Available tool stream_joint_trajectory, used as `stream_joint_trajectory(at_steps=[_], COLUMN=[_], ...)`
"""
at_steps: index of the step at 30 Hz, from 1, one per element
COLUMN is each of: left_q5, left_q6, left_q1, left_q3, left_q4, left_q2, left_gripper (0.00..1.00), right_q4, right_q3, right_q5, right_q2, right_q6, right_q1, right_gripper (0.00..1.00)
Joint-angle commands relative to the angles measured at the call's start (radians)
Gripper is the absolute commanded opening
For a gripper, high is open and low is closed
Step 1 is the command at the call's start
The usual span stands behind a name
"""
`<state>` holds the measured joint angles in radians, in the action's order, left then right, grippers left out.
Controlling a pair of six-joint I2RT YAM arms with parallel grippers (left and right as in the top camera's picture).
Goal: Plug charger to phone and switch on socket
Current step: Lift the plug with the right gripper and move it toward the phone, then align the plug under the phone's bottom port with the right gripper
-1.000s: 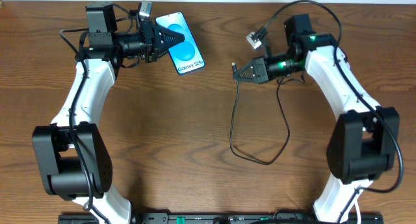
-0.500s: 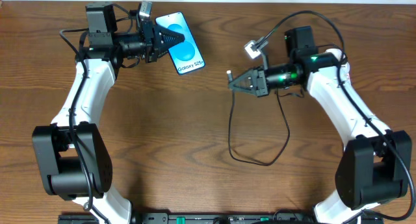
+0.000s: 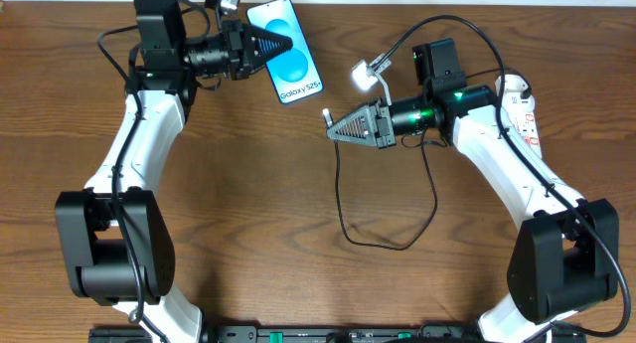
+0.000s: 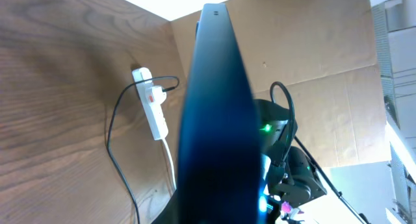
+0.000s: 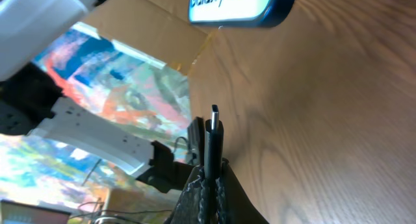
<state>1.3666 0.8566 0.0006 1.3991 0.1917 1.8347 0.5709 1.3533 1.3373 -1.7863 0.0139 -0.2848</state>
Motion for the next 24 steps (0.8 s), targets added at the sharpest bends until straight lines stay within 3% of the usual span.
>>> stream_joint_trajectory(at_steps=[1,24], left_q5=[0.037,0.079], left_q6=[0.073,0.108], left_q1=[-0.007,-0.069], left_q3=[0.009,0.009], left_q4=[0.029,0.086], left_q2=[-0.011,-0.011], left_gripper=[0.08,0.07], right_q4=[-0.007,-0.073], right_q3=[-0.002,-0.003], right_q5=[0.084,0.115], right_q2=[0.006,0.0], right_q6=[-0.01,-0.01], right_q1=[-0.005,-0.004], right_gripper=[0.01,0.01])
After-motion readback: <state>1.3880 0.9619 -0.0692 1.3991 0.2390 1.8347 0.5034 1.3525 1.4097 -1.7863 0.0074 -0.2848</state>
